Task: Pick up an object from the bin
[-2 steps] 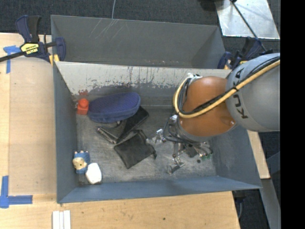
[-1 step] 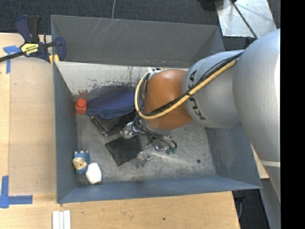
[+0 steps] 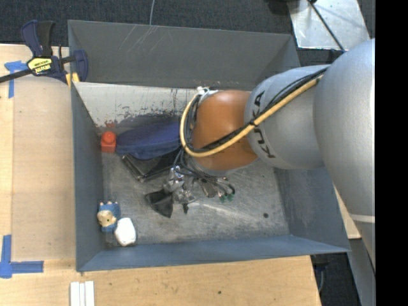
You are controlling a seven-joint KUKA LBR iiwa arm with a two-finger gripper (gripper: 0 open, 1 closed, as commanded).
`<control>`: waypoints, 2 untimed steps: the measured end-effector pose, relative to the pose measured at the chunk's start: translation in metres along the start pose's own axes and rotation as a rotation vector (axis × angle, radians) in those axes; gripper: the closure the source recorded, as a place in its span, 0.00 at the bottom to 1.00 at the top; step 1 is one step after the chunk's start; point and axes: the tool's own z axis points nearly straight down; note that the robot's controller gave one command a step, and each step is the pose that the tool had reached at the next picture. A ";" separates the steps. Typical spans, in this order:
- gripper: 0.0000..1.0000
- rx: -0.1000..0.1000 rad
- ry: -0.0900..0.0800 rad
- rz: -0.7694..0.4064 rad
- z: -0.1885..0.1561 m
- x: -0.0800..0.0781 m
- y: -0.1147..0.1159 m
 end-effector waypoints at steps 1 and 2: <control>1.00 -0.004 0.017 -0.049 -0.106 -0.008 0.024; 1.00 -0.003 0.014 -0.074 -0.277 -0.016 0.026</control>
Offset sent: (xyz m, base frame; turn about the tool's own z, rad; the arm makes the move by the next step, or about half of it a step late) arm -0.0072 0.0231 0.1010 -0.0487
